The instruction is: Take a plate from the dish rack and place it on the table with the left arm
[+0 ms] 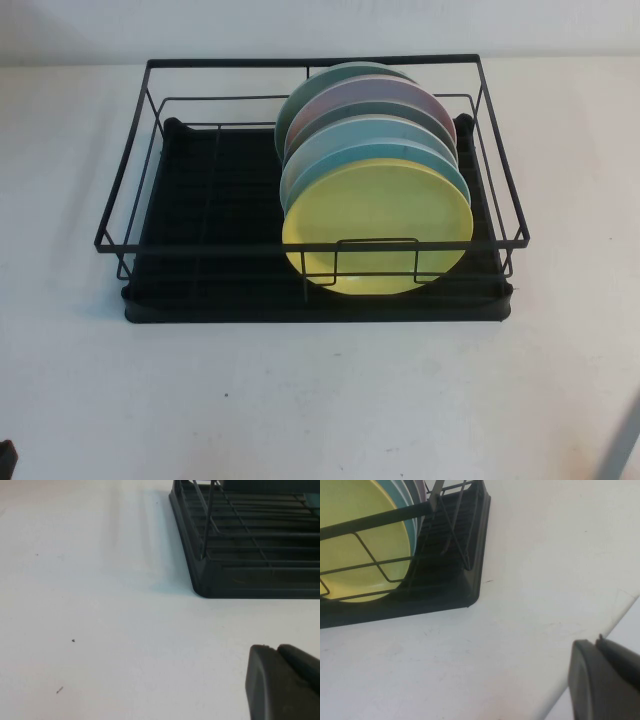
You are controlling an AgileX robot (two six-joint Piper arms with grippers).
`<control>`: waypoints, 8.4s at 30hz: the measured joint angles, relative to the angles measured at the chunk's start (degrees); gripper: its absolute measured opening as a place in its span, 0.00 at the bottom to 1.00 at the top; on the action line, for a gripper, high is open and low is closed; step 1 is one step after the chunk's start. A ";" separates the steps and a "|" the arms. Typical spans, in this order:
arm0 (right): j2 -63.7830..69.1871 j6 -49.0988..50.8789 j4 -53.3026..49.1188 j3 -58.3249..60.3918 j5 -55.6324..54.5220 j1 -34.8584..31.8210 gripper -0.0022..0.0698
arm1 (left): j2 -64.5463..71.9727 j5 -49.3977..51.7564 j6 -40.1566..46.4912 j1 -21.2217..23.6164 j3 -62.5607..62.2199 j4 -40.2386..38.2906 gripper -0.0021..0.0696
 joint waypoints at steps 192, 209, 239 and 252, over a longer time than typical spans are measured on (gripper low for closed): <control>0.00 0.00 0.00 0.00 0.00 0.00 0.00 | 74.24 36.05 32.03 -25.58 -84.93 -29.09 0.13; 0.00 0.00 0.00 0.00 0.00 0.00 0.00 | 66.93 15.15 31.43 -21.80 -38.33 -61.49 0.13; 0.00 0.00 0.00 0.00 0.00 0.00 0.00 | 94.15 25.74 75.49 -7.95 -29.49 -95.14 0.32; 0.00 0.00 0.00 0.00 0.00 0.00 0.00 | 94.31 25.91 80.76 -7.42 -32.02 -93.77 0.64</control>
